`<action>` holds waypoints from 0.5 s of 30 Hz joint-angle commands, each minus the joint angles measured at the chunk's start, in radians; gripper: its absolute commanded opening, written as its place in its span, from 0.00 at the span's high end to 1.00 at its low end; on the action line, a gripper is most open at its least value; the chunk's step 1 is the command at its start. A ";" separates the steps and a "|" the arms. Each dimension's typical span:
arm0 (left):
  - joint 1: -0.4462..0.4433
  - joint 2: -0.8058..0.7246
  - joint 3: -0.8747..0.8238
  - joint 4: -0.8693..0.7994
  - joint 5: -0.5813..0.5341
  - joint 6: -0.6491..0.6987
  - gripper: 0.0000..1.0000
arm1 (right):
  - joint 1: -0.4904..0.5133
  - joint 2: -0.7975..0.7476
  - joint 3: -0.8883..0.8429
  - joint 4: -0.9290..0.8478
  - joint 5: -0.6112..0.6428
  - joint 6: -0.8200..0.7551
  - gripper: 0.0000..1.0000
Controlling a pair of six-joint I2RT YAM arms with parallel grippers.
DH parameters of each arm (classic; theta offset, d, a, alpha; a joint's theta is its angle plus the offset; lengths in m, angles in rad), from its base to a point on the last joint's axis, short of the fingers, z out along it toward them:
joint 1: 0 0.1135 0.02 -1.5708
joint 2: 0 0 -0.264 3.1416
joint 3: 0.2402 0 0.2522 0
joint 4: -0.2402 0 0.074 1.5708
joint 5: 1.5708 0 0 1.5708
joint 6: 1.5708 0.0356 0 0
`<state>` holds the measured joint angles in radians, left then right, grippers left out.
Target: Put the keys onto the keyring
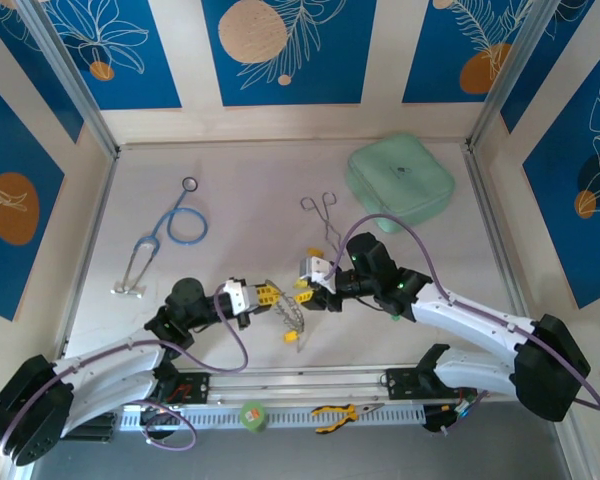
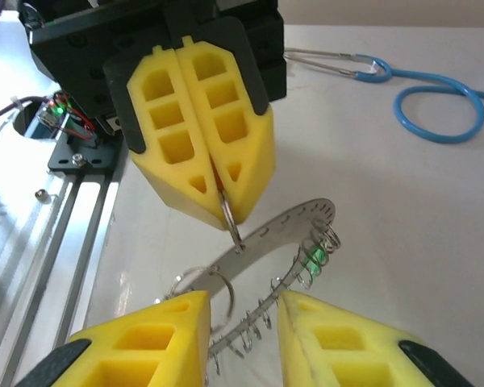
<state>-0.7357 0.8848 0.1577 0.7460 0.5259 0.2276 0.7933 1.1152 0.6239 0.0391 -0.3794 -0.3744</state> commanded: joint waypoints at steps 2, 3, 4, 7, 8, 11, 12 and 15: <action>-0.008 0.005 -0.001 0.145 0.024 -0.055 1.00 | 0.023 0.021 -0.008 0.103 -0.050 0.029 0.73; -0.007 0.005 -0.001 0.145 0.026 -0.055 1.00 | 0.025 0.026 -0.007 0.111 -0.049 0.032 0.73; -0.007 0.006 -0.001 0.144 0.030 -0.056 1.00 | 0.027 0.030 -0.007 0.116 -0.048 0.032 0.74; -0.007 0.005 -0.001 0.136 0.037 -0.055 1.00 | 0.029 0.031 -0.006 0.122 -0.049 0.034 0.76; -0.007 0.005 -0.001 0.133 0.038 -0.053 1.00 | 0.029 0.031 -0.005 0.122 -0.051 0.033 0.77; -0.007 0.008 0.001 0.131 0.043 -0.048 1.00 | 0.033 0.033 0.000 0.118 -0.053 0.035 0.77; -0.007 0.009 0.002 0.133 0.046 -0.047 1.00 | 0.037 0.034 0.001 0.119 -0.053 0.037 0.78; -0.007 0.021 0.002 0.149 0.056 -0.045 1.00 | 0.041 0.036 0.002 0.129 -0.052 0.044 0.79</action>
<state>-0.7357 0.8997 0.1577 0.8249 0.5468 0.1883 0.8268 1.1439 0.6239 0.1467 -0.4019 -0.3477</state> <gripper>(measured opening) 0.040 0.218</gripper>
